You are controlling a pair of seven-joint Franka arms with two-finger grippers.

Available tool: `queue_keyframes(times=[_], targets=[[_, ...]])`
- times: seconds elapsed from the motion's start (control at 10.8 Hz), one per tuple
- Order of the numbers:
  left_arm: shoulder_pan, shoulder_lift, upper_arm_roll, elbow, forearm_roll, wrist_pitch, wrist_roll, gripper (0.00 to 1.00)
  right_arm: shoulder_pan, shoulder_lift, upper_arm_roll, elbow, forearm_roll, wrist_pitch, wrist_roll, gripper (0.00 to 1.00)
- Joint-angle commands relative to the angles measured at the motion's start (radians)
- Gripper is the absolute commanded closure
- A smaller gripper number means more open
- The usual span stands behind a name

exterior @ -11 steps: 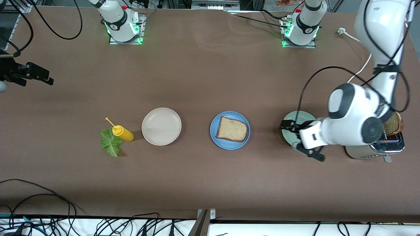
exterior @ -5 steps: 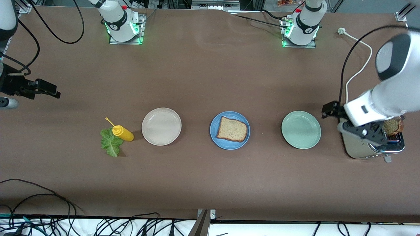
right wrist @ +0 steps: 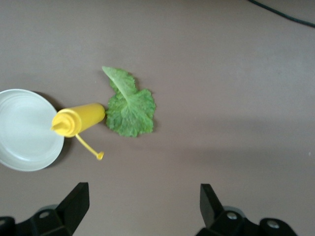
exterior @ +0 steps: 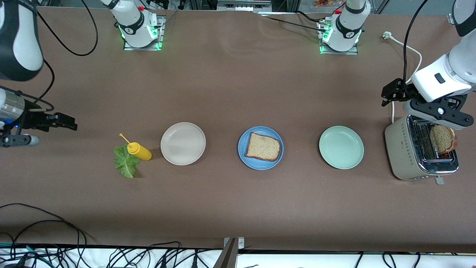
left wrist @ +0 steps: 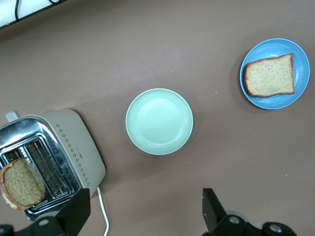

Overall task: Make sandwich in blue plate with both arms
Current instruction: 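Reach the right gripper to the lettuce while the left gripper withdraws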

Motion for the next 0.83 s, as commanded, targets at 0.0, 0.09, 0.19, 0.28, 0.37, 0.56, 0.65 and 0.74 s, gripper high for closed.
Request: queue_keyframes(times=[0.0,0.09,0.19,0.28,0.37,0.56,0.65,0.74], targets=[[-0.082,-0.111,0.167,-0.104,-0.056,0.000,0.007,0.00,0.028,0.077,0.003,0.015,-0.030,0.098,-0.010,0.00],[-0.106,-0.139,0.202,-0.136,-0.068,-0.001,0.007,0.00,0.029,0.111,0.003,0.015,-0.030,0.141,-0.013,0.00],[-0.129,-0.171,0.218,-0.190,-0.068,0.005,-0.004,0.00,0.033,0.146,0.002,0.015,-0.029,0.196,-0.016,0.00],[-0.136,-0.191,0.219,-0.228,-0.067,0.008,-0.004,0.00,0.047,0.169,0.002,0.014,-0.032,0.251,-0.025,0.00],[-0.140,-0.205,0.219,-0.235,-0.056,0.008,-0.004,0.00,0.044,0.200,-0.001,0.017,-0.032,0.279,-0.027,0.00],[-0.159,-0.225,0.221,-0.235,-0.056,0.017,-0.005,0.00,0.044,0.253,-0.005,0.017,-0.032,0.386,-0.033,0.00],[-0.160,-0.240,0.224,-0.248,-0.058,0.016,-0.005,0.00,0.045,0.273,-0.005,0.017,-0.033,0.414,-0.035,0.00],[-0.172,-0.266,0.248,-0.277,-0.065,0.016,-0.005,0.00,0.044,0.293,-0.005,0.017,-0.032,0.436,-0.044,0.00]])
